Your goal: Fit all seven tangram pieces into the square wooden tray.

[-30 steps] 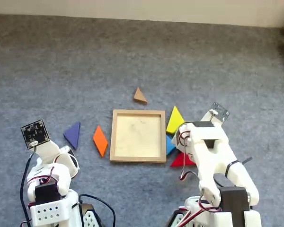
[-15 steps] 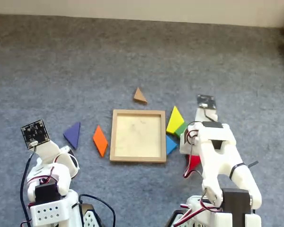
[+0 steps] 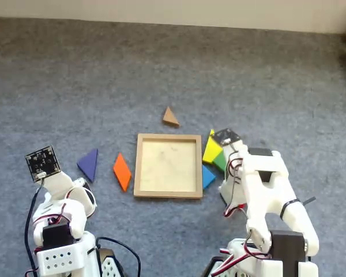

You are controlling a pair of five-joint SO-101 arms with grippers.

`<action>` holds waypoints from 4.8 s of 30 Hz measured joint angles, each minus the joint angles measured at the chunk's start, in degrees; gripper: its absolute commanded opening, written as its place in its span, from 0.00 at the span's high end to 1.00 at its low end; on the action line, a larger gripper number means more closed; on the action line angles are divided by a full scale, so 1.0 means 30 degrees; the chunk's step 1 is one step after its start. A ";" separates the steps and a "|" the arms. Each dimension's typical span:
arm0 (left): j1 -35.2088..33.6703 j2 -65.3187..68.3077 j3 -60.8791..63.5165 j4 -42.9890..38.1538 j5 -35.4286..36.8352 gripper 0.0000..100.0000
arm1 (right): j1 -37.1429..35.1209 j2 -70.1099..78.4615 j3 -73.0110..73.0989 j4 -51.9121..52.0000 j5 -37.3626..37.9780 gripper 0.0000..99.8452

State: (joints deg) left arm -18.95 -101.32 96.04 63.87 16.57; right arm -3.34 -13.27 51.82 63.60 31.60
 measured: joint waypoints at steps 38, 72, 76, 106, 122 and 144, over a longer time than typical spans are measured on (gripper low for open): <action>0.0000 0.0000 0.0000 0.0000 0.0000 0.99 | -0.0527 0.0029 -0.0938 -0.5070 -1.7875 0.62; 0.0000 0.0000 0.0000 0.0000 0.0000 0.99 | -0.1026 0.1670 0.0000 -0.5245 -1.9136 0.62; 0.0000 0.0000 0.0000 0.0000 0.0000 0.99 | -0.1026 0.1670 0.0029 -0.5333 -1.7934 0.62; 0.0000 0.0000 0.0000 0.0000 0.0000 0.99 | -0.1377 0.1670 0.0029 -0.3927 -1.7612 0.62; 0.0000 0.0000 0.0000 0.0000 0.0000 0.99 | -0.1377 0.1670 0.0029 -0.3927 -1.7612 0.62; 0.0000 0.0000 0.0000 0.0000 0.0000 0.99 | -0.1377 0.1319 0.0088 -0.3546 -1.6762 0.81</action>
State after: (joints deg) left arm -18.95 -101.32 96.04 63.87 16.57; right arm -7.47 -9.32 52.09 52.97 -18.68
